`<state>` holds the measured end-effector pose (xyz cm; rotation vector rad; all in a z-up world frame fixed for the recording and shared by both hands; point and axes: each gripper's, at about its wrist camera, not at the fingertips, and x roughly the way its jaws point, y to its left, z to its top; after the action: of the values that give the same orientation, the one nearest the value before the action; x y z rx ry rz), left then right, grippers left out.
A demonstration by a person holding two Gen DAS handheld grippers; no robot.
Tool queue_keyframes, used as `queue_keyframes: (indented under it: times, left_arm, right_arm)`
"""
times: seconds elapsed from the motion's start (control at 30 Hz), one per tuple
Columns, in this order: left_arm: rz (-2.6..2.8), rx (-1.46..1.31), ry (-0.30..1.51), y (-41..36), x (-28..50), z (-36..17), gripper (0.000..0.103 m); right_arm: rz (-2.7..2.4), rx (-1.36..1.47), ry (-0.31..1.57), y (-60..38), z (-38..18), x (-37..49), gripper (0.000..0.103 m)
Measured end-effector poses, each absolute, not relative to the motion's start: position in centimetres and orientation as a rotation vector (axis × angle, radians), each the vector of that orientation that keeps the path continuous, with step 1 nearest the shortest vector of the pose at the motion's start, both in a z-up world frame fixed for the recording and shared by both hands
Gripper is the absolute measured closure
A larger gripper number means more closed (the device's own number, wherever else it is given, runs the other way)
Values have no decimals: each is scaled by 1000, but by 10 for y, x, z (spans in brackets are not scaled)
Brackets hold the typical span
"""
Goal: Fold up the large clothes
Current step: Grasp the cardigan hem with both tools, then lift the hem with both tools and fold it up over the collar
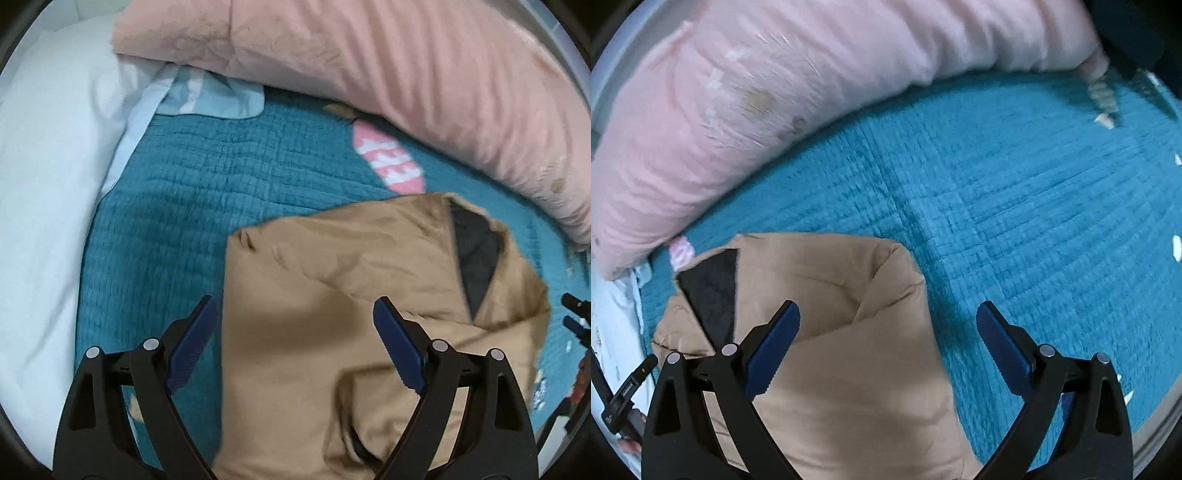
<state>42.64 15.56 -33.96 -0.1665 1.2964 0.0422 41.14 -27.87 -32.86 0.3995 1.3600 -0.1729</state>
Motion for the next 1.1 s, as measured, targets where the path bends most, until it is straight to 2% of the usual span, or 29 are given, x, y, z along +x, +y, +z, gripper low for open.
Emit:
queue_keyframes:
  times: [0.1,0.17,0.23,0.27,0.3,0.33,0.37,0.4,0.43,0.47,0.6,1.1]
  left_arm:
    - [44,-156,1317,159,445,-354,16]
    - [46,-164,1340,161,455,-363,17]
    - [48,-192,1356,165,462,-374,19]
    - [51,-217,1356,167,465,-380,30]
    - [50,-234,1361,168,466,-383,35]
    - [55,-246,1350,170,466,-385,36]
    - [53,-247,1333,170,464,-383,45]
    - [51,-245,1325,169,463,-382,53]
    - [54,-243,1316,170,460,-379,59]
    - [49,-254,1312,172,458,-378,72]
    - [32,-295,1292,179,448,-368,81]
    - [2,-295,1188,181,399,-279,83]
  right_arm:
    - [-177,387,1393,-282,-346,426,10]
    - [-170,385,1417,-283,-355,432,19]
    - [-152,386,1429,-283,-364,438,19]
    - [-147,383,1433,-282,-367,440,23]
    - [-132,375,1445,-281,-374,443,29]
    - [-134,357,1453,-279,-378,445,43]
    - [-153,323,1459,-278,-382,446,51]
    - [-165,290,1449,-276,-383,445,55]
    - [-165,273,1433,-273,-382,443,68]
    - [-145,264,1413,-270,-379,441,81]
    - [-153,269,1389,-264,-365,434,88]
    - [-99,253,1244,-264,-261,393,92]
